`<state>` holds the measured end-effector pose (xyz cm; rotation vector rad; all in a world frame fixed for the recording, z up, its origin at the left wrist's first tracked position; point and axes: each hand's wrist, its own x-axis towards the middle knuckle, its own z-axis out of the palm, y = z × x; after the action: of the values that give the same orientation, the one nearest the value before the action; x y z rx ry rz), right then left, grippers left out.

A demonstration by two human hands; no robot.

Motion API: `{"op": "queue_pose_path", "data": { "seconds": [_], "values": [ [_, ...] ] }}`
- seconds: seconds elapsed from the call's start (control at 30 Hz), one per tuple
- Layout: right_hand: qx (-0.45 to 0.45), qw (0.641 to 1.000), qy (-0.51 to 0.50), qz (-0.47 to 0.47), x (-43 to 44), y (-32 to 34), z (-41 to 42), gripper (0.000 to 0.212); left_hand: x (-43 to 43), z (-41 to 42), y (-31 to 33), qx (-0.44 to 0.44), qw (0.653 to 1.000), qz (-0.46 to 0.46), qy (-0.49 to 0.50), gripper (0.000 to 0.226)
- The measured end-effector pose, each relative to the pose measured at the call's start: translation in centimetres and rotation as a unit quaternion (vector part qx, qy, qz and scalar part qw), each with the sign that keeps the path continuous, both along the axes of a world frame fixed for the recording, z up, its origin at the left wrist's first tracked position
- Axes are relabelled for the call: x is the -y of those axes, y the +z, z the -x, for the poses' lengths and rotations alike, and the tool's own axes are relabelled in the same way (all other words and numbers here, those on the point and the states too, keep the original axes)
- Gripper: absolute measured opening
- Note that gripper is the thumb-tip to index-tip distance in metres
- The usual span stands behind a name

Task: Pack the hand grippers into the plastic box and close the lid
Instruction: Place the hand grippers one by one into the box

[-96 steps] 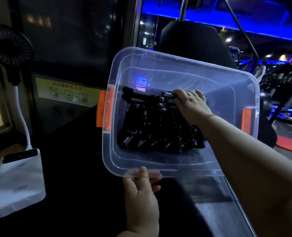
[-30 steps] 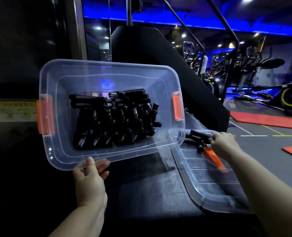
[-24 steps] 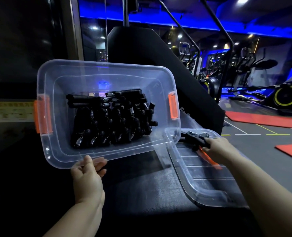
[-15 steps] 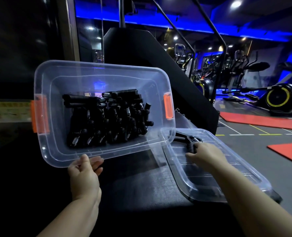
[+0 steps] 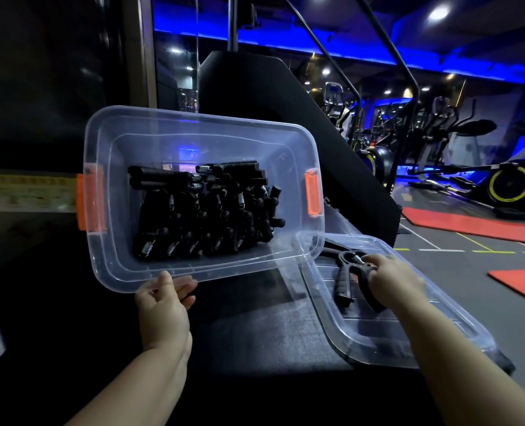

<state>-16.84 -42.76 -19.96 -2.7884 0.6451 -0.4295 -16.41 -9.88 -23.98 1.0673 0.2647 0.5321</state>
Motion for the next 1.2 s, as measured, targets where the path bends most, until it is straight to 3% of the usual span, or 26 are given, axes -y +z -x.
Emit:
{"op": "queue_pose_path", "data": {
  "seconds": [0.1, 0.23, 0.37, 0.77, 0.97, 1.2],
  "values": [
    [-0.029, 0.990, 0.056, -0.127, 1.3, -1.2, -1.2, 0.057, 0.0, 0.0, 0.0, -0.001, 1.000, 0.001, 0.000, 0.016],
    [0.007, 0.988, 0.051, -0.143, 2.1, -1.8, -1.5, 0.043, -0.1, -0.1, 0.0, -0.003, 1.000, 0.003, 0.005, 0.012],
    [-0.015, 0.986, 0.031, -0.161, 2.1, -1.5, -0.9, 0.024, 0.0, -0.1, 0.0, -0.003, 1.000, 0.000, 0.008, 0.011],
    [-0.069, 0.992, 0.092, -0.057, 1.7, -1.5, 1.7, 0.049, 0.0, 0.0, 0.1, -0.002, 1.000, 0.004, 0.001, 0.014],
    [-0.043, 0.995, 0.079, -0.037, 1.5, -1.6, 2.7, 0.020, -0.1, 0.0, 0.1, -0.005, 1.000, 0.010, -0.002, 0.014],
    [0.012, 0.991, 0.101, 0.086, 0.7, -2.8, 3.9, 0.031, 0.0, -0.2, 0.0, -0.006, 1.000, 0.013, 0.000, 0.014]
  ]
}}
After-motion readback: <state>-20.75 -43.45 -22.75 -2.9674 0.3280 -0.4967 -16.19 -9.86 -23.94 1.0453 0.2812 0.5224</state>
